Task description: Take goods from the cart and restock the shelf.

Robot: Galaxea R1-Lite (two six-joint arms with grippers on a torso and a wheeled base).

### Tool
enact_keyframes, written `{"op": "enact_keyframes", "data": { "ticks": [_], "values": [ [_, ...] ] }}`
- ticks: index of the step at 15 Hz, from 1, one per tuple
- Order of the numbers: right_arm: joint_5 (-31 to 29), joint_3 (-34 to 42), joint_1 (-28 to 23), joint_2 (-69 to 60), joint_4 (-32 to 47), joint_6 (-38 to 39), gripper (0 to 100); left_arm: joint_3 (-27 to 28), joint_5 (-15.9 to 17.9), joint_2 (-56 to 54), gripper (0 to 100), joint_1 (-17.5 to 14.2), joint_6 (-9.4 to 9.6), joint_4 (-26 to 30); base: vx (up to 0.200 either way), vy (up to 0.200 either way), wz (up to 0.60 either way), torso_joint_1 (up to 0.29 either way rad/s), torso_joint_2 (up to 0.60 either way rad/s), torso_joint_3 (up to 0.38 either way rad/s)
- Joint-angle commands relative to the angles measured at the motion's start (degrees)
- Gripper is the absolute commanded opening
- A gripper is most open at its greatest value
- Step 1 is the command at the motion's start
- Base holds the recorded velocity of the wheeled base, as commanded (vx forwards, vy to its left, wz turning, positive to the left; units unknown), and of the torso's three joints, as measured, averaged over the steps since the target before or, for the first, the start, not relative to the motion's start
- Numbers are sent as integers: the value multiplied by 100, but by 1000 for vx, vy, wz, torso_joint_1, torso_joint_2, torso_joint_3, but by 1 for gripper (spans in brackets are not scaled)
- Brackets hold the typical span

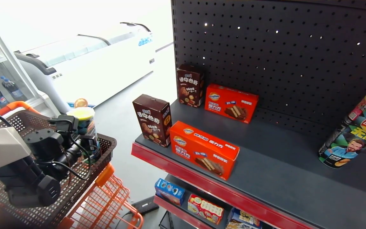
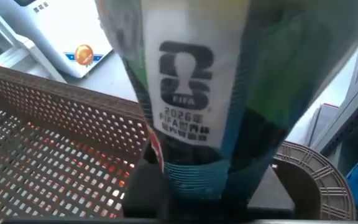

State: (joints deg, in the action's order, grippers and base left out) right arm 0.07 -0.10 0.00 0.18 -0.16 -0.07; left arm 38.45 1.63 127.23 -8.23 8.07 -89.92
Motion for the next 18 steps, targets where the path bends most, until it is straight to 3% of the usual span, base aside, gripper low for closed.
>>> {"op": "enact_keyframes", "data": {
  "ticks": [1,3,6,12,13,15,18],
  "values": [
    [1,1,0,8,-2,-1,100,137,4,-375,0,14,2,-8,0,0,0,0,0,0],
    [1,1,0,8,-2,-1,100,198,-5,-550,0,41,-7,9,0,0,0,0,0,0],
    [1,1,0,8,-2,-1,100,383,83,-2036,0,234,-7,1337,0,0,0,0,0,0],
    [1,1,0,8,-2,-1,100,22,311,-3583,0,955,-60,2646,0,0,0,0,0,0],
    [1,1,0,8,-2,-1,100,-74,540,-4013,0,1095,-60,3182,0,0,0,0,0,0],
    [1,1,0,8,-2,-1,100,-742,1067,-4637,0,1561,-148,3288,0,0,0,0,0,0],
    [1,1,0,8,-2,-1,100,-1226,1155,-5165,0,2625,-499,3727,0,0,0,0,0,0]
  ]
}}
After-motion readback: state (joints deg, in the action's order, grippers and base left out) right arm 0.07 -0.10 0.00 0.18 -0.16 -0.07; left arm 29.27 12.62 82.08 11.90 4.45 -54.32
